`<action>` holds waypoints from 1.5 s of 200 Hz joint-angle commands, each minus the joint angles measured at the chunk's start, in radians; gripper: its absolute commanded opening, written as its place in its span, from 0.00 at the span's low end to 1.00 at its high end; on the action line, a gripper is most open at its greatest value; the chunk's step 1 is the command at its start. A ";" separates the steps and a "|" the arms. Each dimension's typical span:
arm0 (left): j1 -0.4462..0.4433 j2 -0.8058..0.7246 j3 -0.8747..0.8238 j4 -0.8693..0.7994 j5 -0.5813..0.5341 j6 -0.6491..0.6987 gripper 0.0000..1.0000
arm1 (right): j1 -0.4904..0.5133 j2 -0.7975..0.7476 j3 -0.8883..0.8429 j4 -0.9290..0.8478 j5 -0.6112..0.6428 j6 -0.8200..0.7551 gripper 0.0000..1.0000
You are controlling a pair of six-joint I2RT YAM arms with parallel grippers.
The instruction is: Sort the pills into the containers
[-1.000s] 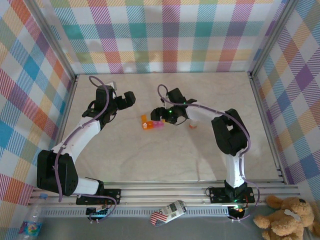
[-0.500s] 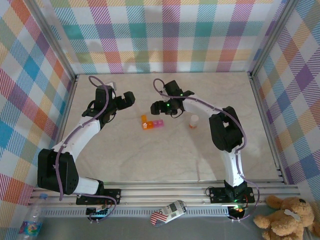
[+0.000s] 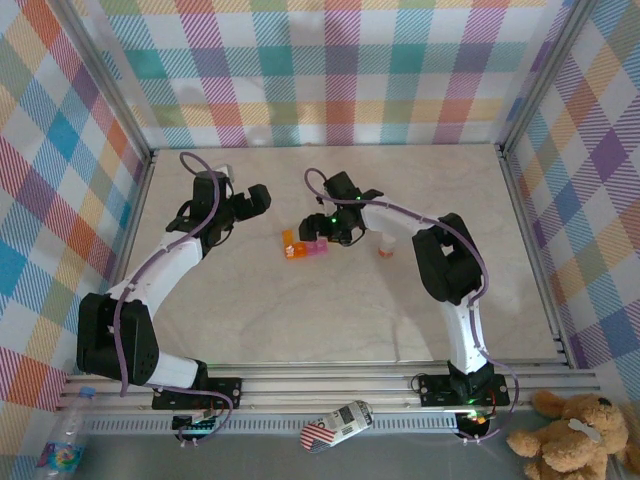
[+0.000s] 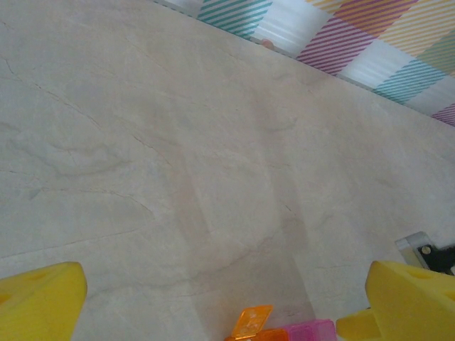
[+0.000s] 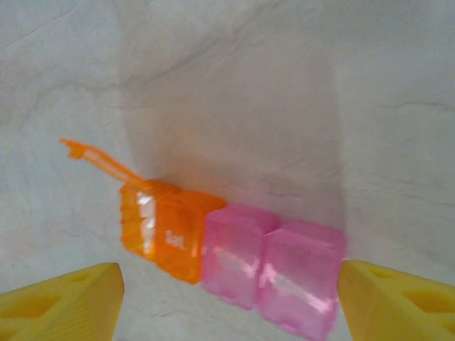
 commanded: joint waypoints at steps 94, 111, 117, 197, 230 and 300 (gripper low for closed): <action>0.022 -0.008 0.026 0.013 0.002 0.018 1.00 | 0.012 -0.069 -0.019 -0.022 0.038 -0.215 0.82; 0.024 -0.014 0.027 0.010 0.001 0.020 1.00 | 0.007 -0.027 0.028 -0.033 0.065 -0.205 0.82; 0.025 -0.016 0.027 0.010 0.000 0.019 1.00 | 0.005 -0.011 0.045 -0.041 0.079 -0.197 0.82; 0.029 -0.019 0.014 0.015 0.004 0.019 1.00 | -0.002 -0.040 -0.062 -0.018 0.175 -0.061 0.83; 0.028 -0.019 0.007 0.022 0.008 0.015 1.00 | -0.001 -0.060 -0.130 0.031 0.109 -0.015 0.82; 0.029 -0.017 -0.003 0.026 0.008 0.015 1.00 | 0.037 -0.037 -0.059 0.038 0.036 0.017 0.79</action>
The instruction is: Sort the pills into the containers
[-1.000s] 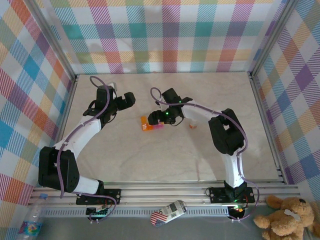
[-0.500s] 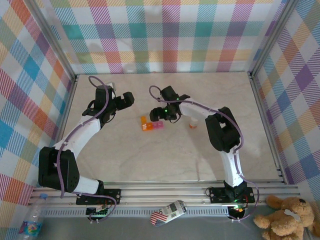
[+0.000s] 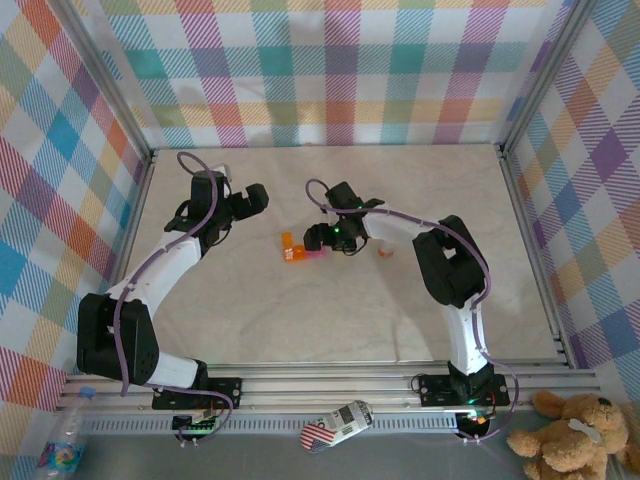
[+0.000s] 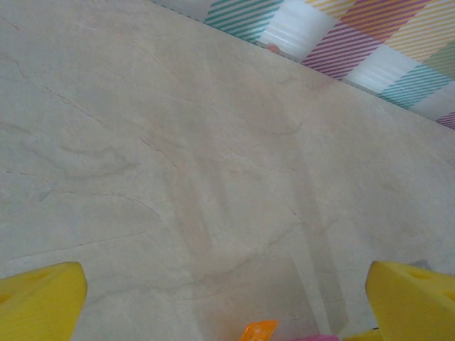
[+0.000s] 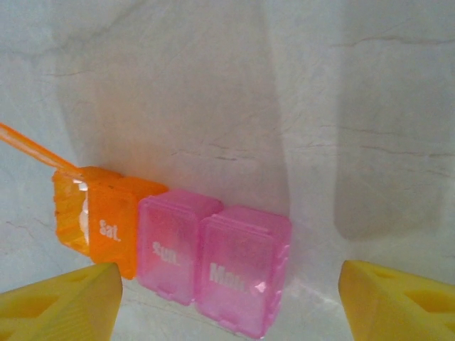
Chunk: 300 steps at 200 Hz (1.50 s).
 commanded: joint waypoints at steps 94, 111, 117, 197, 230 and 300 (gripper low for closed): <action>0.015 0.008 -0.006 0.036 0.022 0.005 1.00 | 0.045 -0.050 0.050 -0.028 -0.003 -0.032 0.78; 0.015 0.015 -0.002 0.038 0.024 0.005 1.00 | 0.047 -0.072 0.023 -0.034 -0.034 -0.030 0.78; 0.014 0.016 -0.001 0.040 0.025 0.005 1.00 | 0.049 -0.079 0.010 -0.035 -0.045 -0.028 0.78; 0.014 0.027 0.013 0.035 0.028 0.011 1.00 | 0.076 -0.083 -0.088 0.046 -0.122 0.039 0.78; 0.014 0.028 0.015 0.028 0.027 0.014 1.00 | 0.074 -0.033 -0.013 0.031 -0.114 0.037 0.78; 0.015 0.023 0.011 0.023 0.030 0.012 1.00 | 0.005 0.141 0.244 -0.053 -0.093 0.027 0.78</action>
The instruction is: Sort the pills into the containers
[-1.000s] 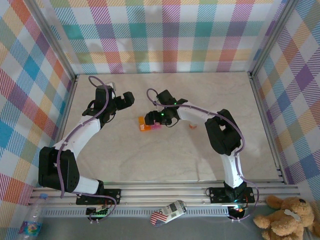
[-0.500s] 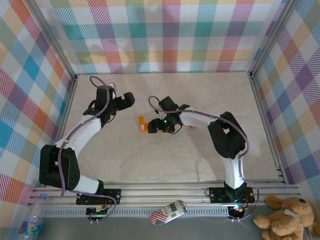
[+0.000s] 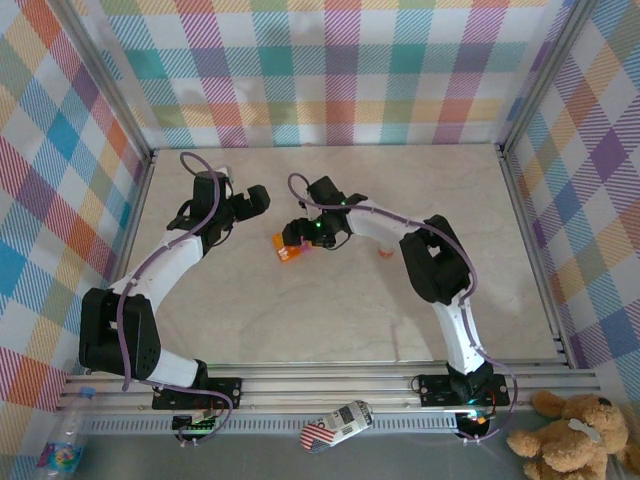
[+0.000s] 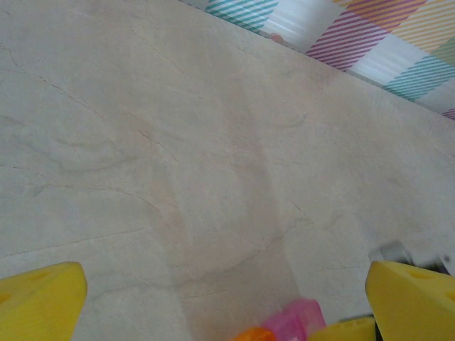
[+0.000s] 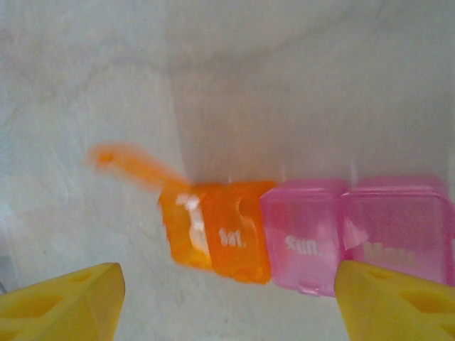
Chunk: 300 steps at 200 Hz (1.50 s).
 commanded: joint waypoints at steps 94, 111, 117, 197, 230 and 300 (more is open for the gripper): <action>0.015 0.016 0.009 0.028 0.029 0.014 1.00 | -0.065 -0.134 -0.034 -0.017 0.040 -0.038 0.79; 0.015 0.021 0.012 0.026 0.030 0.015 1.00 | -0.074 -0.129 -0.019 -0.030 0.053 -0.042 0.79; 0.015 0.024 0.015 0.028 0.033 0.016 1.00 | -0.078 -0.124 -0.010 -0.042 0.065 -0.044 0.78; 0.015 0.190 0.132 -0.047 0.196 0.042 1.00 | -0.101 0.015 0.155 -0.214 0.281 -0.124 0.76; 0.014 0.283 0.204 -0.129 0.227 0.059 0.99 | -0.104 0.053 0.187 -0.225 0.288 -0.145 0.72; 0.015 0.382 0.265 -0.242 0.223 0.105 0.76 | -0.104 0.092 0.202 -0.224 0.270 -0.179 0.64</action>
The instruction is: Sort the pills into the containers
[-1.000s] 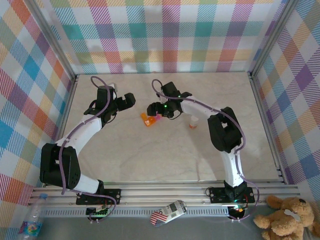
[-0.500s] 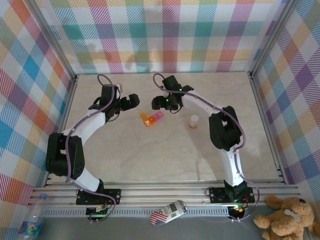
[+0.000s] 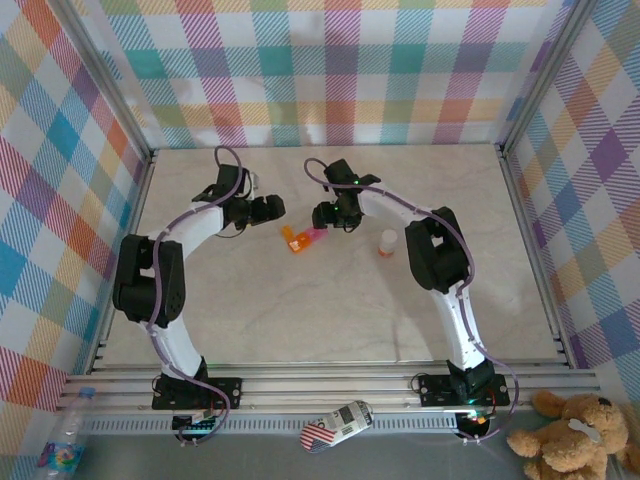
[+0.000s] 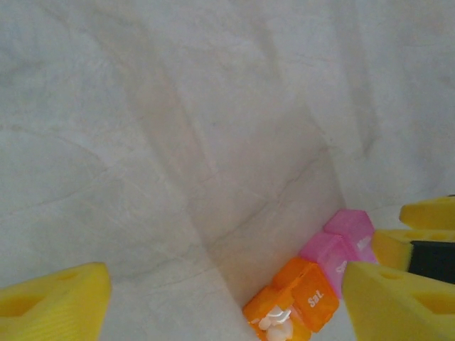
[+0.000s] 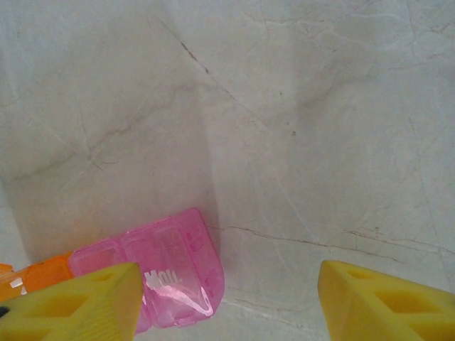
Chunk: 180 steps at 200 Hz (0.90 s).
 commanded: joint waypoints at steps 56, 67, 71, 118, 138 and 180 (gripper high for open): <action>0.014 0.039 0.065 -0.089 0.007 0.042 0.64 | 0.004 0.018 0.032 0.009 -0.058 -0.030 0.60; 0.014 0.045 0.072 -0.097 0.003 0.048 0.57 | 0.010 0.018 0.033 0.013 -0.059 -0.033 0.59; 0.014 0.045 0.073 -0.100 0.002 0.048 0.55 | 0.012 0.019 0.035 0.011 -0.059 -0.034 0.59; 0.013 0.058 0.085 -0.115 0.000 0.059 0.25 | 0.023 0.053 0.072 -0.013 -0.061 -0.044 0.59; 0.013 0.062 0.088 -0.117 0.003 0.060 0.19 | 0.028 0.063 0.071 -0.020 -0.063 -0.048 0.60; 0.014 0.088 0.110 -0.131 0.008 0.063 0.00 | 0.037 0.079 0.062 -0.029 -0.058 -0.052 0.60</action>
